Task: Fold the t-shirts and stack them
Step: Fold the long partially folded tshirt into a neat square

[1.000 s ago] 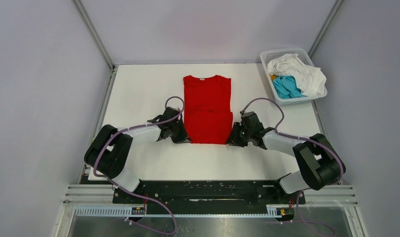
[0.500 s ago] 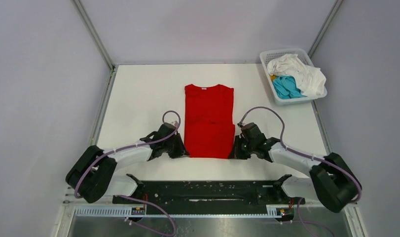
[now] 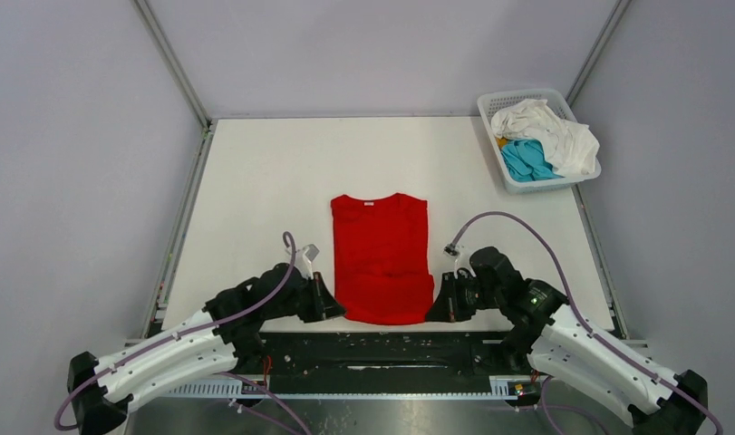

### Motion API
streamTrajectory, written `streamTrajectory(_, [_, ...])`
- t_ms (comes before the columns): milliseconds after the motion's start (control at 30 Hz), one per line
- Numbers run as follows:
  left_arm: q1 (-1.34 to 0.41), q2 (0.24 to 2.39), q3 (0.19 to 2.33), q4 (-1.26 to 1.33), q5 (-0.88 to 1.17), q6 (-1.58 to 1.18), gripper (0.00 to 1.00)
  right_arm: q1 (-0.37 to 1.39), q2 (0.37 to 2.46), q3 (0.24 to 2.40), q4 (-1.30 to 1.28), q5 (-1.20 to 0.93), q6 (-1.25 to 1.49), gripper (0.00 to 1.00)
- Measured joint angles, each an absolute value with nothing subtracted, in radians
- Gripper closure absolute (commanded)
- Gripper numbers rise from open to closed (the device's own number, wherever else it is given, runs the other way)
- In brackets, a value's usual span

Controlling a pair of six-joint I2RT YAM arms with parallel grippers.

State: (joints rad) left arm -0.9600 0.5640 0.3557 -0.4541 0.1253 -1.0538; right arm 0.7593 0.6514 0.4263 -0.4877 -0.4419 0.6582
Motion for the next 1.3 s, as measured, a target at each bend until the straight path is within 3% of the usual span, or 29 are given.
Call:
streamTrajectory(267, [-0.961,0.638,0.574,-0.539,-0.072,-0.978,1.0,0.737,0.721,0.629,-0.498,-0.429,0.587,1.0])
streamTrajectory(567, [-0.879,0.774,0.765,-0.522,-0.297,-0.889,1.0,0.512,0.908,0.748,-0.362,-0.595,0.553,1.0])
streamTrajectory(967, [-0.601,1.024,0.862,-0.404,-0.193,-0.776,1.0,0.297,1.16,0.78,-0.184,-0.77,0.599,1.0])
streamTrajectory(1300, [-0.49,1.407,1.05,-0.318,-0.093,-0.72,1.0,0.183,1.402,0.82,-0.069,-0.815,0.63,1.0])
